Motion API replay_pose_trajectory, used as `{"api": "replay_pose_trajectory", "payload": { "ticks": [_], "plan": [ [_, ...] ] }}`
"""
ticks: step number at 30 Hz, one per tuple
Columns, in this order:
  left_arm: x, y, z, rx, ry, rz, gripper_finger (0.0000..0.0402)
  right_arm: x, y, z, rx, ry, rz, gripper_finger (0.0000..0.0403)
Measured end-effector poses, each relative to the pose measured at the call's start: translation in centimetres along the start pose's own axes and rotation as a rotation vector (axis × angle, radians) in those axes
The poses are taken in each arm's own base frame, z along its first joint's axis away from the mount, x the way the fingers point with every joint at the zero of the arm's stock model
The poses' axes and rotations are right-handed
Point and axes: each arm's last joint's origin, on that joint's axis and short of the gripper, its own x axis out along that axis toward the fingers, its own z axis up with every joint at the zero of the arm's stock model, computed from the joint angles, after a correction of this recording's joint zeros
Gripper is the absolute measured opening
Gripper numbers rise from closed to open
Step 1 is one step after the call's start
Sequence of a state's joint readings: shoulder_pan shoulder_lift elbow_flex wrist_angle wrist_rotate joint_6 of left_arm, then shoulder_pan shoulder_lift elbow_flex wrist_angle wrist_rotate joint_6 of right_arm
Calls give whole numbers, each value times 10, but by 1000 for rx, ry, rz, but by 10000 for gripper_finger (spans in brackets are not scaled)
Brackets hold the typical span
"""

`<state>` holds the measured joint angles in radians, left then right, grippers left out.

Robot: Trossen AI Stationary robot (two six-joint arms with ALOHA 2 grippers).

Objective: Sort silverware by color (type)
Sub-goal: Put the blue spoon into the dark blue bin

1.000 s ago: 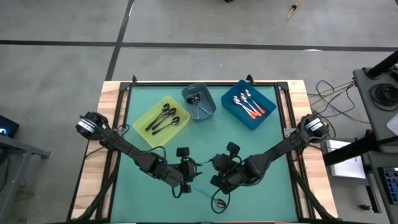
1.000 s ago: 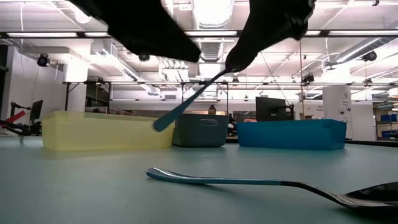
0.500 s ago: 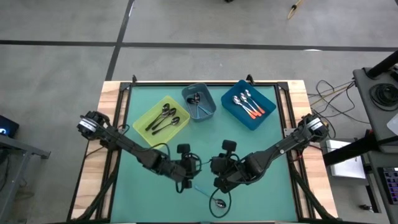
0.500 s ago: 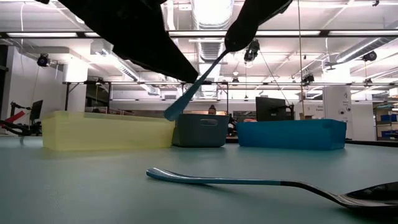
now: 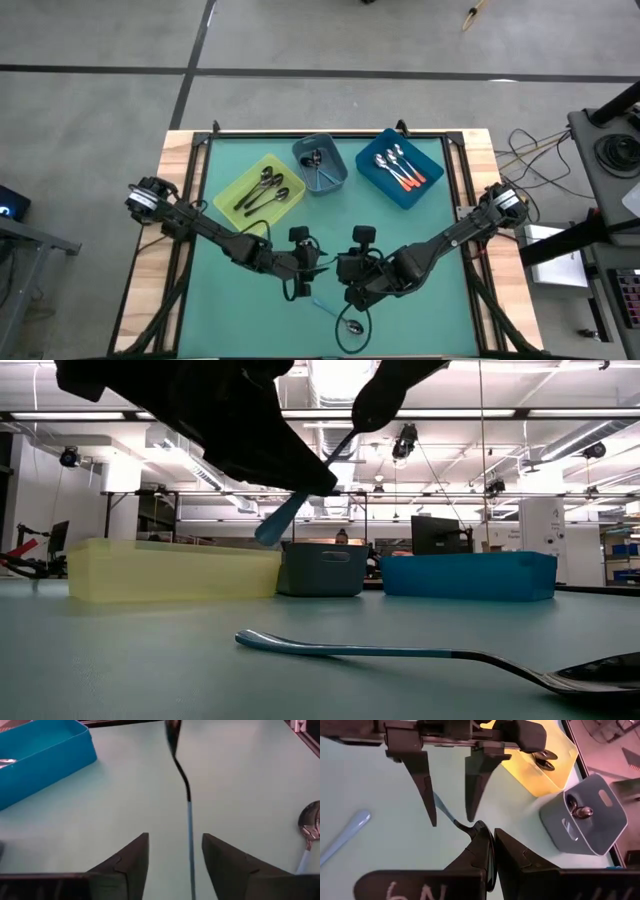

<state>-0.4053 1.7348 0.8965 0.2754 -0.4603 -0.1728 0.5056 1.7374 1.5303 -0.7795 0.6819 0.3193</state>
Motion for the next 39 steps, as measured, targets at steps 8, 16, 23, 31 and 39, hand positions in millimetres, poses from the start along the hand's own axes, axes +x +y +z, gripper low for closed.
{"api": "replay_pose_trajectory", "payload": {
  "ticks": [8, 16, 23, 31, 39],
  "plan": [
    [0, 0, -1, 12, -6, -3, 40, 1, -1, 0, -20, -1, -6, 11],
    [-1, 0, 1, -5, -53, 44, 2, 0, -1, 1, 22, -7, -8, 18],
    [-5, 5, -10, -74, -191, 64, 1, -1, -3, 2, 69, -20, -33, 77],
    [-12, 13, -23, -136, -306, 142, 0, -14, -16, 7, 121, -81, -96, 114],
    [-14, 19, -14, -137, -355, 346, 0, -38, -28, 12, 234, -199, -210, 115]
  ]
}}
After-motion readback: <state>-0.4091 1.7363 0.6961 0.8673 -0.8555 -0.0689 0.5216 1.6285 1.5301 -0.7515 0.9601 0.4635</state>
